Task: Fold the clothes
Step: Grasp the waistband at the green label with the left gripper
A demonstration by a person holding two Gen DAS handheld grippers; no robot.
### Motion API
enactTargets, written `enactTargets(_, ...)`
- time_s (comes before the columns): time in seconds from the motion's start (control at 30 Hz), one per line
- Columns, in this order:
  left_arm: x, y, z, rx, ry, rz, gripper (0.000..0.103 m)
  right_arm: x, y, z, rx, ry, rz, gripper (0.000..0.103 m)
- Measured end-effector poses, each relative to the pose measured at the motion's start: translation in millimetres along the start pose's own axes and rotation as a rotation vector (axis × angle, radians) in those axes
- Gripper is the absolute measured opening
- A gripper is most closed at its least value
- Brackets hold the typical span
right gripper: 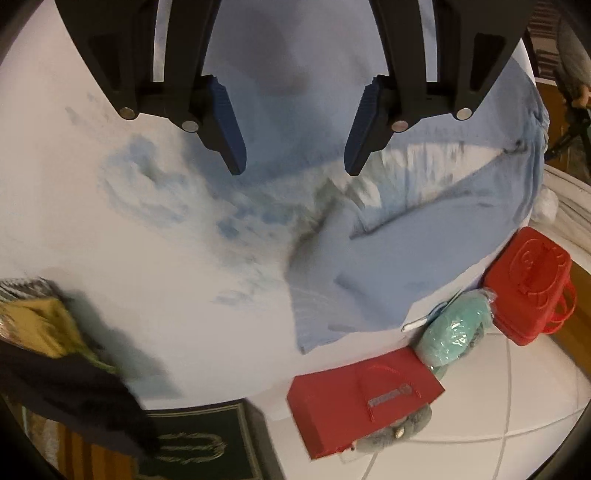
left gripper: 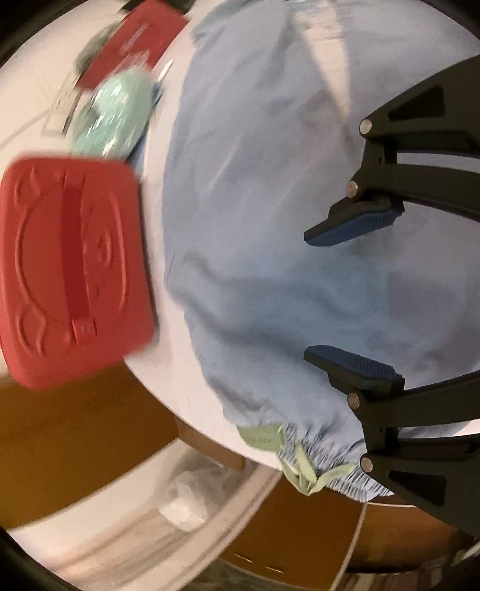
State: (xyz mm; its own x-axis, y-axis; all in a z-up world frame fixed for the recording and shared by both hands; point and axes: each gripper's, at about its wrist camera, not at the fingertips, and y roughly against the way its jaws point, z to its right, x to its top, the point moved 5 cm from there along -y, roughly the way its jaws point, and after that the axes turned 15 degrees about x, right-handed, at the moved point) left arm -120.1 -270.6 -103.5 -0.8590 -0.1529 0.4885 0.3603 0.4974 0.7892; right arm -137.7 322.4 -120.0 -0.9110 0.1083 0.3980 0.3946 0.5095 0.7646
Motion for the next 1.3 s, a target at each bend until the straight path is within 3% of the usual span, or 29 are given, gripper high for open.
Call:
enactTargets(0.17, 3.0, -46.3, -52.1, 0.078, 0.089, -0.068, 0.057, 16.7, -45.4, -15.7, -0.008, 0.044, -0.054, 0.056)
enactTargets(0.27, -3.6, -70.3, -73.8, 0.115, 0.111, -0.116, 0.057, 23.5, -65.0, -21.6, -0.072, 0.118, -0.110, 0.056)
enactTargets(0.3, -7.7, -78.9, -79.9, 0.122, 0.119, -0.137, 0.057, 25.9, -71.4, -23.5, -0.093, 0.143, -0.129, 0.051)
enactTargets(0.33, -9.5, -84.6, -82.2, 0.127, 0.119, -0.150, 0.057, 28.2, -77.9, -25.4, -0.115, 0.167, -0.148, 0.038)
enactTargets(0.37, -11.3, -90.0, -84.1, 0.132, 0.118, -0.161, 0.057, 30.6, -84.3, -27.4, -0.136, 0.192, -0.166, 0.011)
enactTargets(0.43, -15.5, -98.9, -84.3, 0.133, 0.107, -0.177, 0.057, 36.2, -93.9, -30.4, -0.183, 0.243, -0.198, 0.010)
enactTargets(0.53, -19.2, -100.4, -87.0, 0.118, 0.101, -0.186, 0.057, 51.8, -54.6, -14.1, -0.293, 0.294, -0.159, 0.010)
enactTargets(0.6, -21.0, -98.6, -89.5, 0.104, 0.100, -0.188, 0.057, 56.0, -29.0, 13.4, -0.325, 0.233, -0.180, 0.011)
enactTargets(0.63, -21.9, -97.7, -90.7, 0.097, 0.099, -0.189, 0.057, 53.5, -20.7, 27.3, -0.384, 0.217, -0.196, 0.011)
enactTargets(0.77, -24.2, -92.1, -97.3, 0.068, 0.099, -0.189, 0.057, 34.9, 1.8, 75.3, -0.467, 0.118, -0.264, 0.030)
enactTargets(0.83, -12.5, -78.2, -112.1, 0.056, 0.115, -0.151, 0.058, 30.2, 10.2, 74.4, -0.394, 0.096, -0.226, 0.030)
enactTargets(0.93, 5.4, -65.3, -129.1, 0.047, 0.122, -0.112, 0.070, 37.0, 12.4, 59.1, -0.309, 0.106, -0.158, 0.032)
enactTargets(0.97, 11.1, -65.4, -130.7, 0.046, 0.123, -0.109, 0.072, 41.0, 10.8, 53.9, -0.278, 0.100, -0.141, 0.039)
enactTargets(1.0, 16.8, -65.5, -132.3, 0.045, 0.125, -0.107, 0.073, 47.9, 7.0, 46.3, -0.242, 0.094, -0.120, 0.052)
enactTargets(1.03, 22.3, -66.7, -133.3, 0.042, 0.126, -0.106, 0.073, 53.1, 3.7, 40.7, -0.227, 0.095, -0.105, 0.058)
enactTargets(1.17, 37.9, -91.9, -127.2, 0.028, 0.132, -0.129, 0.073, 78.6, -17.4, 22.2, -0.171, 0.098, -0.079, 0.067)
enactTargets(1.3, 46.3, -124.9, -123.2, 0.039, 0.109, -0.165, 0.073, 109.3, -49.2, 11.9, -0.149, 0.082, -0.061, 0.070)
